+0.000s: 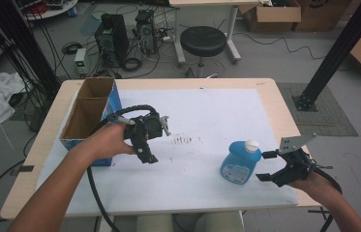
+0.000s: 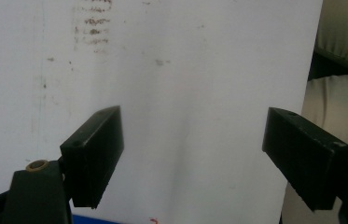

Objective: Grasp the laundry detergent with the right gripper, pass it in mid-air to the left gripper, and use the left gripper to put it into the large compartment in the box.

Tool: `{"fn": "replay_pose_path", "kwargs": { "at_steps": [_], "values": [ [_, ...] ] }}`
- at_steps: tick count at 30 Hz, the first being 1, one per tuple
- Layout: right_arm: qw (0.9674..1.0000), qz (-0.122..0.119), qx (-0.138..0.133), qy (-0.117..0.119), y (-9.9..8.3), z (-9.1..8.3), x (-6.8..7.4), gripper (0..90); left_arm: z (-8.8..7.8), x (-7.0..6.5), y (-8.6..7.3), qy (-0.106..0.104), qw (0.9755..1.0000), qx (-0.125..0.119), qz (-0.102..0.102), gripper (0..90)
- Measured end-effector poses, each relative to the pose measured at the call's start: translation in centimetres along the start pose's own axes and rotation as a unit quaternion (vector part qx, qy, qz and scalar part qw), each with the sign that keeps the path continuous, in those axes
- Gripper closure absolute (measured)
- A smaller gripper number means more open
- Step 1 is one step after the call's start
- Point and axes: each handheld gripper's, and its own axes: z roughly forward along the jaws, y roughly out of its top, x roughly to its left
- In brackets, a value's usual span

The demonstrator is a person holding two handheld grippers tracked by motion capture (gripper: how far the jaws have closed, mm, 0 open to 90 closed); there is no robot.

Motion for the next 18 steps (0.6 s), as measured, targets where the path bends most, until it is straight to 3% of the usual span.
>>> {"fn": "replay_pose_path", "kwargs": {
  "at_steps": [11,18],
  "values": [
    [0.9992,0.002,-0.039,-0.005,-0.9,0.2,0.8,16.1,0.0,0.1,0.0,0.001,1.0000,0.003,0.002,21.2],
    [0.9968,0.005,-0.078,-0.015,-1.4,0.3,1.2,15.7,0.1,0.1,0.1,0.000,1.0000,0.004,0.002,21.2]
  ]
}}
